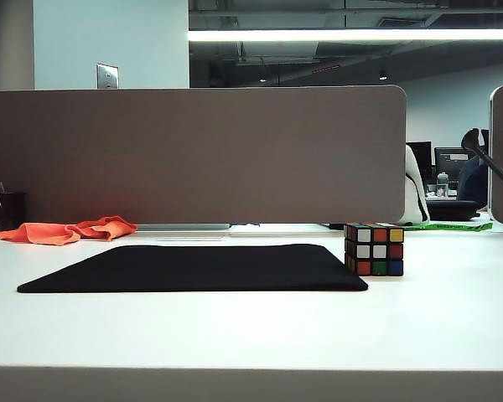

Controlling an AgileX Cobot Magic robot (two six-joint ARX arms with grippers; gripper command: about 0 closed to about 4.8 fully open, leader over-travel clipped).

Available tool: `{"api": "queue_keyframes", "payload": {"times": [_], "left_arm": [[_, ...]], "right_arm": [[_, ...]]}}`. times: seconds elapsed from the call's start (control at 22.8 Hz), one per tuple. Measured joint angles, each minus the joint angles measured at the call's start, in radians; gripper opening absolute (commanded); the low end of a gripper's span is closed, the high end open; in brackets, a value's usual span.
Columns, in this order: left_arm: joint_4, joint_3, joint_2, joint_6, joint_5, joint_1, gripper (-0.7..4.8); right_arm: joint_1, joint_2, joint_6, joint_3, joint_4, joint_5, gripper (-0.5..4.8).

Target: Pick up the cube on the right side of the mouse pad, then place it in the center of the mouse pad.

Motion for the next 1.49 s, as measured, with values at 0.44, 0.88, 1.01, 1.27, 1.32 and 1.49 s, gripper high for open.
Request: {"api": "queue_keyframes", "payload": {"times": [0.44,0.88,1.01,1.27,1.32,1.49], "left_arm": [[0.000,0.000,0.000,0.000,0.000,0.000,-0.05],[0.000,0.000,0.000,0.000,0.000,0.000,-0.06],[0.000,0.000,0.000,-0.016,0.001,0.000,-0.06],[-0.016,0.003,0.000,-0.055,0.215,0.000,-0.06],[-0.045,0.016,0.001,-0.061,0.220,0.000,-0.06],[-0.106,0.062,0.000,-0.061,0.262,0.000,-0.06]], "right_arm": [[0.000,0.000,0.000,0.000,0.000,0.000,-0.05],[0.000,0.000,0.000,0.000,0.000,0.000,-0.05],[0.000,0.000,0.000,0.000,0.002,-0.002,-0.05],[0.005,0.002,-0.010,0.119,-0.105,0.004,-0.05],[0.005,0.002,-0.017,0.140,-0.130,0.012,-0.05],[0.005,0.020,-0.030,0.209,-0.248,0.042,-0.05]]}}
